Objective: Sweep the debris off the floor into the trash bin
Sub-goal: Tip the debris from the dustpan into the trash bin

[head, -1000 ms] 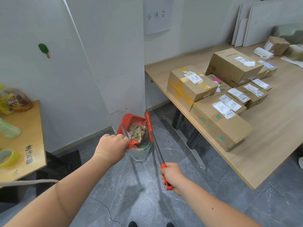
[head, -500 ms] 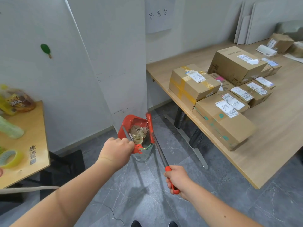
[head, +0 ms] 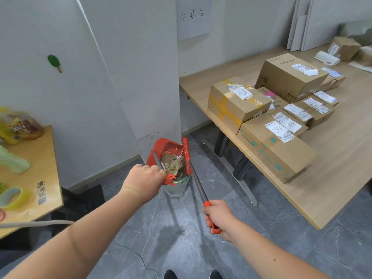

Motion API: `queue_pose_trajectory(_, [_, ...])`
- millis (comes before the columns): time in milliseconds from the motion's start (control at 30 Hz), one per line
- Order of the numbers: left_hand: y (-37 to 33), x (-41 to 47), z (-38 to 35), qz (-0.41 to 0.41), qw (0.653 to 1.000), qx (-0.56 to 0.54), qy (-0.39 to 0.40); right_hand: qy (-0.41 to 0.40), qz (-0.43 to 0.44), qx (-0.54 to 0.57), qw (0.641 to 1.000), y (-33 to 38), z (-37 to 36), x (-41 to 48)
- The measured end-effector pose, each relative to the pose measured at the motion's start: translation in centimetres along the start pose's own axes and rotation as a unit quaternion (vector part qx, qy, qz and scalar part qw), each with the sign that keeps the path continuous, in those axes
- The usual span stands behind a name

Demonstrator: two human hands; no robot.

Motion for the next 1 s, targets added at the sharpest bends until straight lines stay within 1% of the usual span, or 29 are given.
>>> queue_pose_trajectory(133, [0.1, 1.4, 1.0, -0.009, 1.000, 0.007, -0.011, -0.003, -0.003, 0.005, 1.000, 0.1, -0.4, 0.3])
queue_pose_trajectory(233, [-0.3, 2.2, 0.5, -0.021, 0.999, 0.030, 0.004, -0.002, -0.008, 0.013, 1.000, 0.0, -0.6, 0.5])
queue_pose_trajectory(300, [0.1, 2.4, 0.6, -0.027, 0.999, 0.033, 0.000, -0.001, -0.007, 0.013, 1.000, 0.0, -0.6, 0.6])
queue_pose_trajectory(467, [0.0, 2.7, 0.9, -0.063, 0.996, 0.062, 0.005, 0.003, -0.010, 0.014, 1.000, -0.1, -0.4, 0.6])
queue_pose_trajectory(600, [-0.4, 2.3, 0.8, -0.083, 0.996, 0.043, 0.000, 0.005, -0.015, 0.010, 1.000, -0.3, -0.1, 0.6])
queue_pose_trajectory(767, [-0.4, 2.6, 1.4, -0.079, 0.997, 0.022, -0.015, 0.004, -0.014, 0.012, 1.000, 0.0, 0.3, 0.4])
queue_pose_trajectory(1000, [-0.6, 3.0, 1.3, -0.079, 0.996, 0.042, -0.019, 0.002, -0.016, 0.022, 1.000, 0.3, 0.8, 0.5])
Point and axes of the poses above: each hand's wrist, its own x-axis towards the middle knuckle, its own z-axis out of the back of the hand, y = z × x, the point moved 9 cm from there along x, towards the middle knuckle, and after that the axes turned 1 degree about z, right-handed, at the moved point
